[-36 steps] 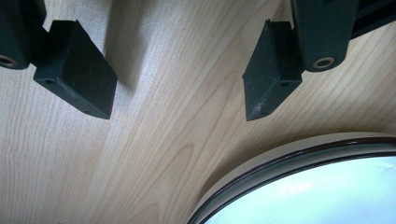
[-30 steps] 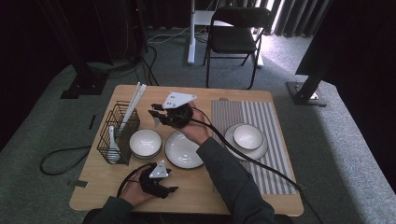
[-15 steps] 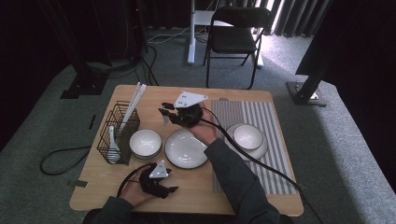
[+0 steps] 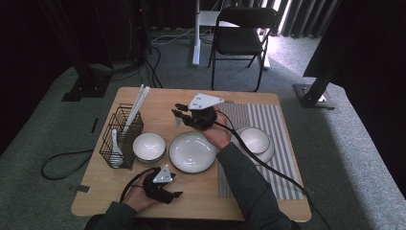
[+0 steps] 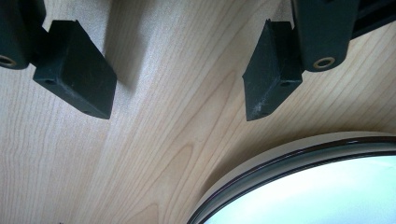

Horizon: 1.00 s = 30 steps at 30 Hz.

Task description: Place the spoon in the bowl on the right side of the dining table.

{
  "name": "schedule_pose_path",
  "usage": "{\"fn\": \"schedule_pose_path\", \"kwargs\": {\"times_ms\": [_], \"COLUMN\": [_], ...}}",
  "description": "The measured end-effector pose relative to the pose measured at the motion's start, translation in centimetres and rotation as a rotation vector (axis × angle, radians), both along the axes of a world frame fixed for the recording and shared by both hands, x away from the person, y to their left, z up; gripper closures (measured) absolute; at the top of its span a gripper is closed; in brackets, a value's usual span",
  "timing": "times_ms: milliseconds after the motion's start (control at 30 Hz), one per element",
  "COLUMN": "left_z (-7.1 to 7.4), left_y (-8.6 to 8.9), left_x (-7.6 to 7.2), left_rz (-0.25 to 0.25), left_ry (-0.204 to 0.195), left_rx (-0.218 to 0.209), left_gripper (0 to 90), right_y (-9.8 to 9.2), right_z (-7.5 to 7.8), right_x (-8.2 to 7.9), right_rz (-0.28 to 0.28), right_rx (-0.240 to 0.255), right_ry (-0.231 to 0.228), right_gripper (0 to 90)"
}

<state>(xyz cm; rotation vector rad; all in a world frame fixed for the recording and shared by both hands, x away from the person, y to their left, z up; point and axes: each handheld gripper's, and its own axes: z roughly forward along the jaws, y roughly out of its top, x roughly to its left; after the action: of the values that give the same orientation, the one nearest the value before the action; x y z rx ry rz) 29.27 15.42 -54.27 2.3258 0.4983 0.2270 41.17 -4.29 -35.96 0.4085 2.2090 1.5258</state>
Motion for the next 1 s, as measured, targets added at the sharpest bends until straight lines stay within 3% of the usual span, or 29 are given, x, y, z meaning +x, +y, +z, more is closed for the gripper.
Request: {"fn": "schedule_pose_path", "kwargs": {"times_ms": [1000], "left_z": [0.0], "left_y": [0.0], "left_x": [0.0], "left_rz": [-0.002], "left_ry": [0.000], "left_rx": [0.001], "left_gripper": [26.2], "right_y": [-3.7], "right_z": [-0.8], "right_x": [0.5], "right_rz": [-0.079], "right_rx": [0.014], "right_ry": [0.024], "right_gripper": [74.0]}}
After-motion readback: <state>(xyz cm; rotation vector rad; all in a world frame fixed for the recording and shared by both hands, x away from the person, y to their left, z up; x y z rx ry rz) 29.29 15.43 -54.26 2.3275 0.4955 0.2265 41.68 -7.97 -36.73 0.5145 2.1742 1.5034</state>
